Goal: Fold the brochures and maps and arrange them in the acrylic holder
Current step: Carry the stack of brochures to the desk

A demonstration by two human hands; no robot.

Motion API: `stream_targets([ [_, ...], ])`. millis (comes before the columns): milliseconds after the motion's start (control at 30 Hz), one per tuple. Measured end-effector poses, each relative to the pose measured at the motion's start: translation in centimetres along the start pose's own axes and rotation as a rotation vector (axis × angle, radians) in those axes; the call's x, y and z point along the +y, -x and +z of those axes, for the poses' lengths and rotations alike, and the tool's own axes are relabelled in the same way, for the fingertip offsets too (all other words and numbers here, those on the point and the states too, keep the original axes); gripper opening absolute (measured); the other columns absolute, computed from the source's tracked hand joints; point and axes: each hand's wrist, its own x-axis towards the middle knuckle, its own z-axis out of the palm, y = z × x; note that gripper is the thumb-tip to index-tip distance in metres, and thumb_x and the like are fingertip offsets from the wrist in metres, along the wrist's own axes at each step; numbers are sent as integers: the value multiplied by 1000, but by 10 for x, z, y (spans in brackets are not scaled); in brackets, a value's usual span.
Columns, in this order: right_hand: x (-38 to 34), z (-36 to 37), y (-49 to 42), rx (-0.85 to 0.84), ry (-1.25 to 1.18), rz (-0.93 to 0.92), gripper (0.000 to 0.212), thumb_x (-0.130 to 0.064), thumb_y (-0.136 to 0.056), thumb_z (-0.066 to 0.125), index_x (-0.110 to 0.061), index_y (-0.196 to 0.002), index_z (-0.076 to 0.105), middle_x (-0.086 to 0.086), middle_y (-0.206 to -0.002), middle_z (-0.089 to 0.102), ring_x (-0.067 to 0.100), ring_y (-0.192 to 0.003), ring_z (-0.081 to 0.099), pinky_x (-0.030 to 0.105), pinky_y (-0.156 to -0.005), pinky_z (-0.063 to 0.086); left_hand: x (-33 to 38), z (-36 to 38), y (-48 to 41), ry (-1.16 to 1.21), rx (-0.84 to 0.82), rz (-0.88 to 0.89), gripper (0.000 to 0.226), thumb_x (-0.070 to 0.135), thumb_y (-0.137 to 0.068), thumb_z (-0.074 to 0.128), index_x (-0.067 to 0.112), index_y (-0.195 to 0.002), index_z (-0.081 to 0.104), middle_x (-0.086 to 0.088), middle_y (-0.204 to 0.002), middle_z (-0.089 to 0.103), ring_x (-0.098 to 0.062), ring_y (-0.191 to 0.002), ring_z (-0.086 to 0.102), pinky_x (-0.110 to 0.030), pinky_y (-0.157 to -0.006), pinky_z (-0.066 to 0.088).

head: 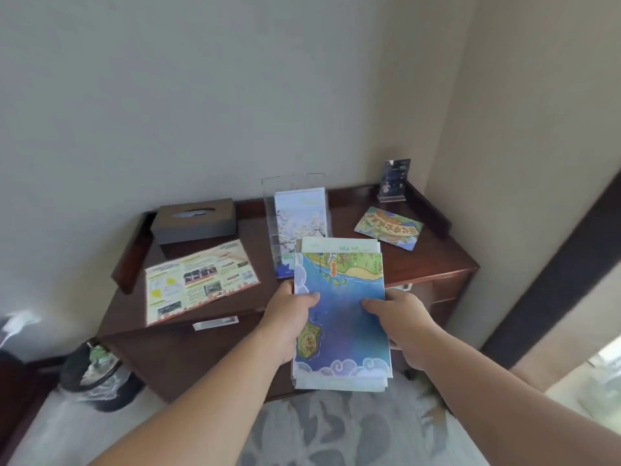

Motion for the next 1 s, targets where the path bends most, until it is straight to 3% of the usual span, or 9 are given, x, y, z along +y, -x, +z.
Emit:
stream_targets([
  [167, -16, 30, -23, -76, 53, -3, 6, -20, -86, 66, -17, -86, 71, 13, -92, 75, 36, -91, 71, 59, -79, 57, 0, -24, -21, 8, 87, -16, 17, 10, -93, 61, 27, -92, 56, 17, -80, 60, 11, -47, 58, -10, -35, 38],
  [267, -26, 32, -40, -108, 69, -11, 5, -21, -87, 67, -17, -87, 71, 11, -90, 75, 35, -88, 72, 58, -79, 58, 6, -24, -37, 20, 130, -22, 18, 14, -92, 62, 30, -87, 55, 21, -80, 58, 8, -55, 55, -18, -47, 35],
  [400, -39, 14, -67, -118, 63, -10, 4, -19, -89, 66, -18, -89, 70, 10, -91, 75, 33, -87, 72, 56, -78, 59, 19, -2, -61, 12, 142, -35, 17, 14, -92, 63, 30, -91, 57, 17, -83, 63, 7, -55, 59, -18, -45, 40],
  [533, -52, -13, -96, -104, 68, -6, 5, -17, -88, 65, -16, -89, 70, 12, -91, 75, 35, -88, 72, 56, -78, 58, 27, 30, -83, 24, 111, -33, 22, 16, -91, 63, 23, -112, 60, 4, -110, 68, -9, -90, 62, -25, -62, 39],
  [600, -55, -22, -108, -96, 67, -1, 5, -17, -89, 65, -15, -89, 70, 11, -89, 75, 33, -85, 73, 54, -77, 59, 31, 43, -94, 28, 95, -42, 30, 17, -92, 63, 19, -120, 56, 3, -119, 63, -12, -96, 58, -27, -71, 38],
  [733, -58, -34, -132, -72, 93, 36, 7, -17, -89, 63, -14, -89, 69, 12, -92, 75, 35, -87, 72, 54, -79, 59, 32, 62, -119, 23, 75, -55, 28, 17, -92, 62, 20, -119, 55, 3, -117, 62, -7, -89, 56, -27, -70, 37],
  [833, -59, -39, -152, -37, 100, 70, 7, -17, -90, 63, -14, -90, 69, 12, -93, 74, 34, -87, 72, 53, -79, 59, 28, 75, -147, -1, 57, -79, 30, 17, -92, 62, 19, -120, 54, 3, -118, 60, -13, -94, 55, -29, -77, 35],
  [933, -56, -46, -169, 25, 114, 119, 7, -15, -89, 64, -11, -91, 70, 13, -93, 75, 34, -86, 72, 54, -78, 59, 26, 90, -169, -30, 23, -121, 14, 15, -92, 62, 23, -103, 56, 7, -102, 60, -9, -83, 53, -28, -69, 35],
  [1000, -55, -52, -183, 50, 136, 144, 8, -16, -89, 65, -11, -90, 70, 14, -93, 74, 35, -87, 72, 55, -79, 58, 23, 101, -186, -45, -8, -135, 19, 16, -92, 62, 18, -110, 55, 5, -109, 57, -16, -91, 53, -30, -76, 35],
])
